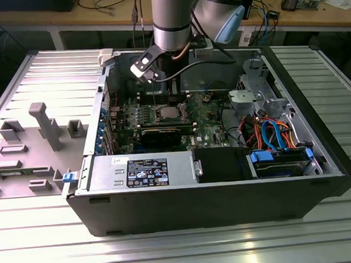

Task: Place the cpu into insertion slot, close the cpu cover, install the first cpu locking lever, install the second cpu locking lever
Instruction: 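Close the cpu cover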

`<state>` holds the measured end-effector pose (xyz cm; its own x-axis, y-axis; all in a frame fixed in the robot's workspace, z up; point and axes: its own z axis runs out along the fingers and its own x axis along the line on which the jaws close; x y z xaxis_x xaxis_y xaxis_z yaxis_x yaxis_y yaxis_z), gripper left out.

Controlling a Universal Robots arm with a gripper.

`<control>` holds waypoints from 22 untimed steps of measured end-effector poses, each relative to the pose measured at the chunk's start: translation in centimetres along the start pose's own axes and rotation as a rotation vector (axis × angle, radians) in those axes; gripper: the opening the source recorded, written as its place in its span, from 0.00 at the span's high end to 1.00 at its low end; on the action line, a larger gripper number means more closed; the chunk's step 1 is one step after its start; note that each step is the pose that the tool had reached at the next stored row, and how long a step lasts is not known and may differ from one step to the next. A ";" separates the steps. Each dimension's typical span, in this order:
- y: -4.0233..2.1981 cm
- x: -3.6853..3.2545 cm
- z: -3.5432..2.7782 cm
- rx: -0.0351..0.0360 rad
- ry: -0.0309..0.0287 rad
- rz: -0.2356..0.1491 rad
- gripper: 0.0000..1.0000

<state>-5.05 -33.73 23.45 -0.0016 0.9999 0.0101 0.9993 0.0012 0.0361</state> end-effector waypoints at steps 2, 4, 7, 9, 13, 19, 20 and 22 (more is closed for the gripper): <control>0.01 0.01 -0.09 -0.0002 0.0003 0.000 0.89; 0.01 0.01 -0.09 -0.0002 0.0003 0.000 0.89; 0.00 0.00 -0.10 0.0000 0.0002 0.000 0.89; 0.15 0.00 -0.11 0.0002 0.0000 0.000 0.89; 0.31 0.00 -0.09 -0.0001 0.0003 0.000 0.89; 0.32 0.01 -0.44 0.0000 0.0002 0.000 0.89; 0.33 0.01 -0.56 0.0000 0.0002 0.000 0.89; 0.34 0.01 -0.78 -0.0001 0.0003 0.000 0.89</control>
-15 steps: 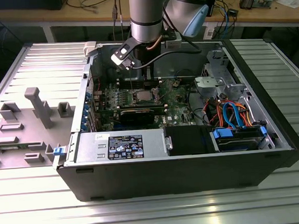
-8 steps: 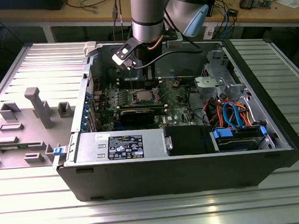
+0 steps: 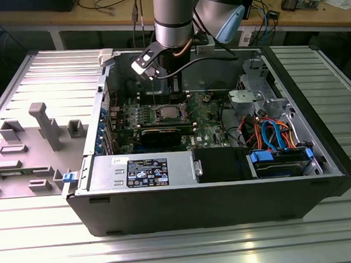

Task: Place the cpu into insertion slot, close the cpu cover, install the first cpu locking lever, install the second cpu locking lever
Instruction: 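Close the cpu cover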

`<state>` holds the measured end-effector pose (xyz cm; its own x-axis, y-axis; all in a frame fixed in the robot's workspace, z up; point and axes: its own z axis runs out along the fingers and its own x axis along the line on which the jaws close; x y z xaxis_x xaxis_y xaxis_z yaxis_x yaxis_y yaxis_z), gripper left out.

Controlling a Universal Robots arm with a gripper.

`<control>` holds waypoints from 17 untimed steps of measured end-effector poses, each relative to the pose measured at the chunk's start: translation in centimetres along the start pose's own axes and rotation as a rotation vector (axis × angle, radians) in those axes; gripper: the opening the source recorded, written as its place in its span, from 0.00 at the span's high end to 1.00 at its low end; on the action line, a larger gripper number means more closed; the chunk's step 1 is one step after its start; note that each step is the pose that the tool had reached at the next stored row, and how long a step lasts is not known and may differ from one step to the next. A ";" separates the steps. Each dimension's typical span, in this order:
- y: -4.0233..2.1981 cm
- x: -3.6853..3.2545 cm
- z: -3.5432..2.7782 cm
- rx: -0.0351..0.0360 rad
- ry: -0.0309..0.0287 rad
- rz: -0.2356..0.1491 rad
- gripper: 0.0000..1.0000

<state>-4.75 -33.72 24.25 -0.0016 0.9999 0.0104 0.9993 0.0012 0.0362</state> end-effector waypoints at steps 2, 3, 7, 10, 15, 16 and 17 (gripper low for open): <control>0.01 0.00 -0.28 0.0000 0.0000 0.000 0.89; 0.01 0.00 -0.45 0.0000 0.0000 0.000 0.89; 0.03 0.01 -0.91 0.0000 -0.0001 0.000 0.89; 0.04 0.01 -1.22 0.0001 -0.0001 0.000 0.89; 0.06 0.02 -1.79 0.0000 0.0000 0.000 0.89; 0.07 0.02 -1.85 0.0000 -0.0001 0.000 0.89; 0.07 0.02 -1.97 0.0000 0.0000 0.000 0.89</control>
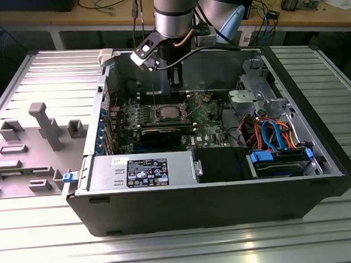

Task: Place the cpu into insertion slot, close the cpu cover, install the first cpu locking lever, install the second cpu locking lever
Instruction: 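Close the cpu cover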

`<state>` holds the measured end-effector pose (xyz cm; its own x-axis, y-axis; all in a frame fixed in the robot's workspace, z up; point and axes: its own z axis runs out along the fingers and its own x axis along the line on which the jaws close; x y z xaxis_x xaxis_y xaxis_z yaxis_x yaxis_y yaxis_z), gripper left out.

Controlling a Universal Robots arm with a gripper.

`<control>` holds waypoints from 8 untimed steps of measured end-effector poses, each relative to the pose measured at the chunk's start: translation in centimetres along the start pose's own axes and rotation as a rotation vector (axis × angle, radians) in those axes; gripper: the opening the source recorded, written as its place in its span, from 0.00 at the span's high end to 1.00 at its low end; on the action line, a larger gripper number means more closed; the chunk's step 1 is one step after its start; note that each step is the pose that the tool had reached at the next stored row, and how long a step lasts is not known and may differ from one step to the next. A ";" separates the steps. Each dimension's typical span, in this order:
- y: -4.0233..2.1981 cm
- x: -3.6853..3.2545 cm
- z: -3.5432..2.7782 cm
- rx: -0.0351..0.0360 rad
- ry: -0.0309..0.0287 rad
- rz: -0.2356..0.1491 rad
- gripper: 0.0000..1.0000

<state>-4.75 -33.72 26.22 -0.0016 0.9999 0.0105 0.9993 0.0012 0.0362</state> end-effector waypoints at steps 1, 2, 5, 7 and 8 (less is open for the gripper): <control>0.00 0.00 0.00 -0.0001 0.0002 0.000 0.89; 0.00 0.00 0.00 -0.0002 0.0003 0.000 0.89; 0.00 0.00 -0.02 0.0000 0.0000 0.000 0.89; 0.00 0.00 -0.03 0.0000 0.0000 0.000 0.89; 0.04 0.00 -0.03 0.0001 -0.0001 0.000 0.89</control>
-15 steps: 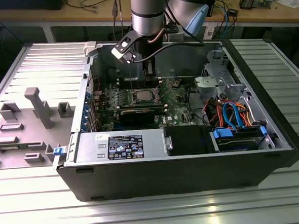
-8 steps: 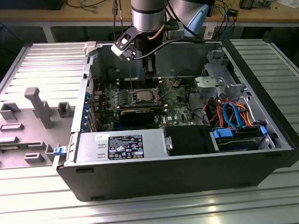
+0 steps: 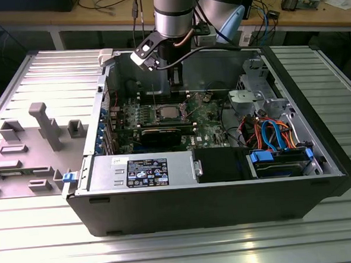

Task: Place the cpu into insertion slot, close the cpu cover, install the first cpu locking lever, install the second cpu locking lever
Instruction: 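Close the cpu cover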

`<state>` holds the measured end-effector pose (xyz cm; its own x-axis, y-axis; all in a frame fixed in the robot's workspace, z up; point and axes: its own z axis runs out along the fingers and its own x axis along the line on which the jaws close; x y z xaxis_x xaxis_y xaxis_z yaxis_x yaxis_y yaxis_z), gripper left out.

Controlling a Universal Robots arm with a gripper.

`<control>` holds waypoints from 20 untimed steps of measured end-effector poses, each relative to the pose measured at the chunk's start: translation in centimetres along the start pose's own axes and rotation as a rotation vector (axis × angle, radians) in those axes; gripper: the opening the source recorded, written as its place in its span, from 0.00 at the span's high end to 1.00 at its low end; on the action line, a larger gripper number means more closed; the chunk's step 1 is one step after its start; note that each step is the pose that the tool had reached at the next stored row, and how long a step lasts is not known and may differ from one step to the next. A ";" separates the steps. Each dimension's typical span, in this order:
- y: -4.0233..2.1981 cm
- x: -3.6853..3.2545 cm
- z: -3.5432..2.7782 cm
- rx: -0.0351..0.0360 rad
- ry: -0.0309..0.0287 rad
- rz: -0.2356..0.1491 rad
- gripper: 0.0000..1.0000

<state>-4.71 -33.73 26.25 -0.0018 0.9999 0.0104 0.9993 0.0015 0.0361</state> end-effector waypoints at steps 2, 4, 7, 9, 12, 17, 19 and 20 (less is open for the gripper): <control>0.11 0.00 0.00 0.0001 -0.0002 0.000 0.89; 0.16 0.00 0.01 0.0000 0.0000 0.000 0.89; 0.18 0.00 0.01 0.0000 0.0000 0.000 0.89; 0.19 0.00 0.01 0.0000 0.0000 0.000 0.89; 0.20 0.01 -0.02 -0.0001 0.0002 0.000 0.89; 0.20 0.01 -0.32 0.0000 0.0000 0.000 0.89; 0.21 0.01 -0.50 0.0000 -0.0001 0.000 0.89; 0.21 0.01 -0.58 0.0000 0.0000 0.000 0.89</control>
<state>-4.51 -33.72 26.84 -0.0016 0.9999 0.0104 0.9993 0.0012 0.0362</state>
